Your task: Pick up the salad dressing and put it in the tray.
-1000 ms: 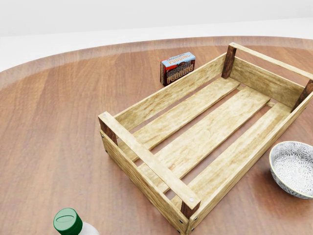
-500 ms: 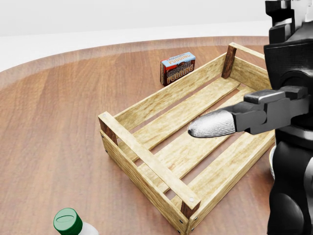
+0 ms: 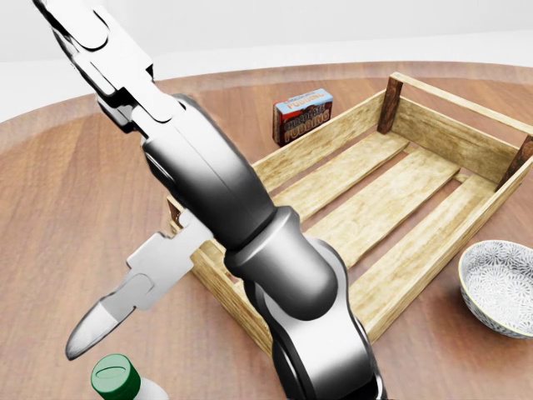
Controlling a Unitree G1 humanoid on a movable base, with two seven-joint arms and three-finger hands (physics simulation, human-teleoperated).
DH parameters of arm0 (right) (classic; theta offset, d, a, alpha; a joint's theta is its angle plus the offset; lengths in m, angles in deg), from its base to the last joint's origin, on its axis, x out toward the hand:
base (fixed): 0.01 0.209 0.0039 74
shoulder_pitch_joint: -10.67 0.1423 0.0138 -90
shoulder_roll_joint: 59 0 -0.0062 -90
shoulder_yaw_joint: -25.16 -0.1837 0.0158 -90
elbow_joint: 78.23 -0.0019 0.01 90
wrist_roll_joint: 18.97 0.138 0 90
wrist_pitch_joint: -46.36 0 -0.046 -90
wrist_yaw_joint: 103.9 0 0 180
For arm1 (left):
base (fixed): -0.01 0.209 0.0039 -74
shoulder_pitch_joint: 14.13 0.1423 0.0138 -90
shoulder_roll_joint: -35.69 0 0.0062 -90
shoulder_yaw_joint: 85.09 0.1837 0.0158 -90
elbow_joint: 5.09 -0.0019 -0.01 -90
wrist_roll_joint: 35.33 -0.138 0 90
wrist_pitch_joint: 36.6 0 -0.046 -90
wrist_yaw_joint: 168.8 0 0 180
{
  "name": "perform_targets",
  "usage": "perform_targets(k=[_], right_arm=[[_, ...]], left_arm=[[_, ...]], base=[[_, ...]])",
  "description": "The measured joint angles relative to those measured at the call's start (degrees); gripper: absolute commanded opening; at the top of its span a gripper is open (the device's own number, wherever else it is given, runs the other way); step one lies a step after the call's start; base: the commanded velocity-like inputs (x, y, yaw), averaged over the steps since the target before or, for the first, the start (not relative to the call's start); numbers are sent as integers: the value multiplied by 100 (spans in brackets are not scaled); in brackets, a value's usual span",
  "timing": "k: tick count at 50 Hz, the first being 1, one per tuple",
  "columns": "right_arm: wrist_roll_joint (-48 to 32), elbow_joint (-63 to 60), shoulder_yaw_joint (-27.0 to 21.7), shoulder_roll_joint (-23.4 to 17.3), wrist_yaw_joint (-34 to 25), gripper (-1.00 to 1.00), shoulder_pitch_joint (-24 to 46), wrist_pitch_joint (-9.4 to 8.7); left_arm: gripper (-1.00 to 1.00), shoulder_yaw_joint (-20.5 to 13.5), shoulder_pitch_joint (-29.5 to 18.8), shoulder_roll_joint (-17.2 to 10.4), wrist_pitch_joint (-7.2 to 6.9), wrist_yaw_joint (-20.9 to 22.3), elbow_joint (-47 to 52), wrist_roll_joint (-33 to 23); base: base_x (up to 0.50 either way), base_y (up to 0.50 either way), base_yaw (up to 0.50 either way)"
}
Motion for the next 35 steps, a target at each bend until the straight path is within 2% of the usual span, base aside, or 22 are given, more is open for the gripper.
perform_targets(k=[11,28,35], right_arm=[[-986,1094,642,405,-686,100,-534,0],[-2635,2071,1106,470,-1860,100,-1041,0],[-3750,2422,1273,481,-1883,100,-1156,0]], left_arm=[[100,-3,37,-9,-5,10,-31,41],[100,-39,43,18,-78,6,31,19],[100,-1,28,9,-40,16,-29,33]], base=[[0,0,0],[0,0,0],[0,0,0]])
